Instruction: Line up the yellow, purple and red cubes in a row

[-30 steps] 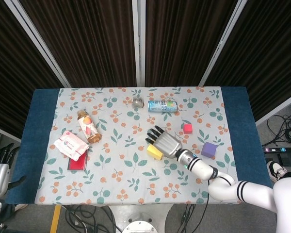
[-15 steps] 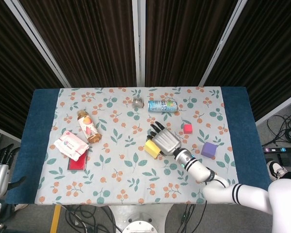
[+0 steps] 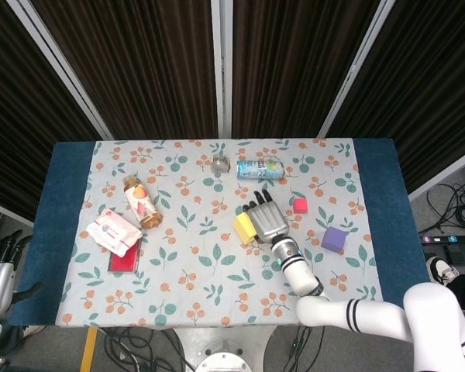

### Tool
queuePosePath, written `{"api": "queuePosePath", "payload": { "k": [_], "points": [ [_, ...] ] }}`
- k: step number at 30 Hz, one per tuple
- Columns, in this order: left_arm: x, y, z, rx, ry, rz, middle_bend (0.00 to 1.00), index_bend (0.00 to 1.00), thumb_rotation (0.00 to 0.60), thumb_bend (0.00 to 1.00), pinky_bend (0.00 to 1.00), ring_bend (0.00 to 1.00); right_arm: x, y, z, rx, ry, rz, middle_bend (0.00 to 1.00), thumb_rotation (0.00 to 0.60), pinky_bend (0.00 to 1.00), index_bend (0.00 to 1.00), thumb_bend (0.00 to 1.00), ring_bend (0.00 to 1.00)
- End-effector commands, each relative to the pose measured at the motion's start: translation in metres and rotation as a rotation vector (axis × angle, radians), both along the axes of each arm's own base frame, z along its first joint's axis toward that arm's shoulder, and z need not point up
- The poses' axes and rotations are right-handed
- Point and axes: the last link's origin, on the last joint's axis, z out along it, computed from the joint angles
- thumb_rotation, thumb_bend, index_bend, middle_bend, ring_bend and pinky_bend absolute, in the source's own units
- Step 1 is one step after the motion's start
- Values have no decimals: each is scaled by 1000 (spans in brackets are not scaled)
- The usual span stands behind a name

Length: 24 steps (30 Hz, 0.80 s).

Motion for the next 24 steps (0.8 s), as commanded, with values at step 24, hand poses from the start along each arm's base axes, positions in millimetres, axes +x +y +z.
{"api": "queuePosePath", "payload": {
  "k": [24],
  "points": [
    [2,1,-2,-9,3,-1,185,197,600,91,166,130,-27,-18,48,-24,-13,-26,2,600,0,0,44,0]
  ]
}}
